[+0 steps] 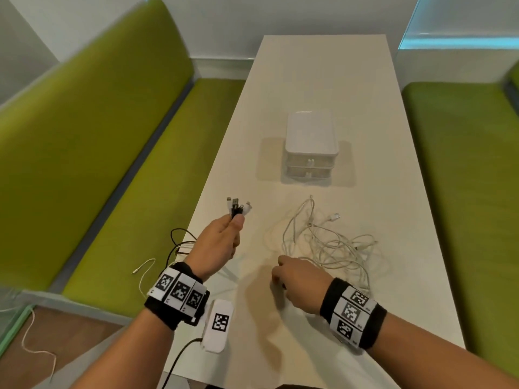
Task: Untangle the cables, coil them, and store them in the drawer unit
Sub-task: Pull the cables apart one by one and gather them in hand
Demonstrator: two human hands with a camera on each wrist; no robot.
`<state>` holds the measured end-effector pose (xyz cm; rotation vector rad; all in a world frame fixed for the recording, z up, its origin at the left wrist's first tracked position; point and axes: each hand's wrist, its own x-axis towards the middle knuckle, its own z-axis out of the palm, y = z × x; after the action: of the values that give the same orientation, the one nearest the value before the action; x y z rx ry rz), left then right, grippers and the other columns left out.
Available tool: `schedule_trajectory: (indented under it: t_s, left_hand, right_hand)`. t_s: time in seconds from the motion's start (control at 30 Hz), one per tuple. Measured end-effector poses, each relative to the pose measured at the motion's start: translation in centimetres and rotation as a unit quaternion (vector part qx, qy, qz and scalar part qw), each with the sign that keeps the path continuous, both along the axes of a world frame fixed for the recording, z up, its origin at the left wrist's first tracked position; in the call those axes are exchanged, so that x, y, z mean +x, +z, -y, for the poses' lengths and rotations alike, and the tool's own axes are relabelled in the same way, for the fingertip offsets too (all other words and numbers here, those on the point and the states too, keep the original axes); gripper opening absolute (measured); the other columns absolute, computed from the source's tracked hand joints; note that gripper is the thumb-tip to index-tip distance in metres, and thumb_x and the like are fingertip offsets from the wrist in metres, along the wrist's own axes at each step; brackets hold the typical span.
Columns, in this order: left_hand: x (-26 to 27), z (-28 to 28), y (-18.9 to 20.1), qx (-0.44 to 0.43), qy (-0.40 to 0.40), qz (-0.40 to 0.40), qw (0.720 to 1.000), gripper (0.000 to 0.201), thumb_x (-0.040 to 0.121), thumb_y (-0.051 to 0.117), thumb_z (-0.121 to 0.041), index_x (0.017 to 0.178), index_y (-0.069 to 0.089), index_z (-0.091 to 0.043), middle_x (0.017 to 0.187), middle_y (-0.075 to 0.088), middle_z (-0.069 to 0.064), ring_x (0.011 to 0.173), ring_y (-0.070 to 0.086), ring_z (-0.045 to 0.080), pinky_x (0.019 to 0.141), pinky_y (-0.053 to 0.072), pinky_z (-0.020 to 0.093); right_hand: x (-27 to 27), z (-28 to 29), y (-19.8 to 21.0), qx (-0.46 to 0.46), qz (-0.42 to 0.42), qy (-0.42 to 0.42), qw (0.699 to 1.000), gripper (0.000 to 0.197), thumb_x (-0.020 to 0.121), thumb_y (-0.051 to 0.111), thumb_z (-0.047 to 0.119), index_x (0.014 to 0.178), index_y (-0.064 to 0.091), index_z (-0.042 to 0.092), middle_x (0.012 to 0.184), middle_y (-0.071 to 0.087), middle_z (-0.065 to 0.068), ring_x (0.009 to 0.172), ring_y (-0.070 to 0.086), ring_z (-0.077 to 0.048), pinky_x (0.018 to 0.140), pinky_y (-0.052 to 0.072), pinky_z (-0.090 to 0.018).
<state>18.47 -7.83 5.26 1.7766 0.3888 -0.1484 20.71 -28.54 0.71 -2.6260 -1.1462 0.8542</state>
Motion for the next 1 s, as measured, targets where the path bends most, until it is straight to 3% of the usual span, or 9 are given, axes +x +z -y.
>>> schedule_trajectory:
  t_s: [0.17,0.27,0.37,0.43,0.53,0.63,0.77,0.87,1.0]
  left_hand:
    - [0.5,1.8,0.9,-0.124,0.042,-0.004,0.991,0.035,0.109,0.041,-0.028,0.076,0.037,-0.019,0.063,0.026,-0.005,0.052,0.018,0.011,0.048,0.017,0.024]
    - [1.0,2.6,1.6,-0.143,0.034,-0.004,0.989,0.036,0.108,0.040,-0.021,0.073,0.036,-0.018,0.063,0.025,-0.003,0.053,0.017,0.011,0.046,0.018,0.022]
    - [1.6,3.7,2.6,-0.174,0.033,0.018,0.984,0.031,0.102,0.044,-0.014,0.072,0.036,-0.016,0.062,0.029,-0.001,0.055,0.021,0.015,0.053,0.016,0.030]
    - [2.1,4.4,3.2,-0.182,0.020,0.049,0.982,0.023,0.096,0.049,-0.020,0.074,0.044,-0.014,0.061,0.041,0.003,0.057,0.033,0.020,0.056,0.023,0.034]
    - [2.5,6.0,3.7,-0.174,-0.008,0.099,0.980,0.039,0.104,0.048,-0.020,0.073,0.071,-0.021,0.074,0.068,0.010,0.073,0.062,0.031,0.071,0.053,0.038]
    - [2.5,7.6,3.5,-0.237,-0.032,0.081,0.968,0.030,0.103,0.049,-0.011,0.088,0.074,-0.005,0.087,0.073,0.023,0.085,0.071,0.038,0.085,0.059,0.047]
    - [1.9,8.7,2.9,-0.287,-0.070,0.056,0.954,0.025,0.101,0.049,-0.012,0.103,0.067,0.006,0.090,0.072,0.025,0.081,0.071,0.037,0.075,0.060,0.038]
    - [1.7,8.6,2.6,-0.301,-0.071,0.054,0.949,0.024,0.097,0.053,-0.016,0.102,0.065,0.004,0.076,0.065,0.013,0.064,0.060,0.024,0.064,0.050,0.028]
    - [2.1,8.4,3.1,-0.318,-0.026,0.073,0.945,0.019,0.104,0.047,-0.012,0.091,0.058,-0.003,0.064,0.050,0.004,0.058,0.048,0.018,0.060,0.038,0.028]
  right_hand:
    - [0.3,0.8,0.9,0.014,0.008,-0.015,1.000,0.028,0.086,0.058,0.010,0.112,0.069,0.014,0.107,0.061,-0.005,0.094,0.062,-0.028,0.082,0.055,-0.040]
    - [1.8,1.8,3.6,0.116,0.023,-0.094,0.989,0.016,0.087,0.066,0.025,0.101,0.076,0.024,0.098,0.061,0.008,0.088,0.061,-0.016,0.080,0.054,-0.036]
    - [3.8,3.4,7.6,0.228,0.058,-0.158,0.959,0.006,0.083,0.079,0.030,0.089,0.079,0.031,0.087,0.068,0.014,0.079,0.060,-0.004,0.077,0.050,-0.030]
    - [4.5,4.4,10.2,0.309,0.035,-0.183,0.933,0.010,0.079,0.085,0.025,0.085,0.081,0.031,0.083,0.073,0.013,0.078,0.063,-0.004,0.074,0.048,-0.022]
    - [4.8,5.3,13.0,0.381,-0.099,-0.198,0.898,0.014,0.082,0.083,0.011,0.094,0.082,0.018,0.087,0.078,0.008,0.083,0.072,-0.006,0.082,0.055,-0.018]
    - [5.3,5.3,13.1,0.433,-0.058,-0.210,0.875,0.018,0.087,0.075,0.003,0.101,0.080,0.014,0.093,0.078,0.007,0.090,0.073,-0.006,0.087,0.056,-0.022]
    - [6.1,5.1,11.6,0.442,-0.035,-0.242,0.863,0.024,0.088,0.072,0.000,0.105,0.079,0.016,0.098,0.076,0.007,0.096,0.072,-0.007,0.093,0.056,-0.033]
    - [5.8,4.7,10.8,0.457,-0.029,-0.250,0.853,0.025,0.087,0.075,0.004,0.106,0.079,0.019,0.098,0.074,0.007,0.092,0.073,-0.009,0.091,0.058,-0.034]
    - [5.3,3.6,9.9,0.509,-0.061,-0.325,0.795,0.035,0.085,0.081,0.025,0.118,0.068,0.028,0.105,0.070,0.004,0.084,0.072,-0.020,0.084,0.061,-0.041]
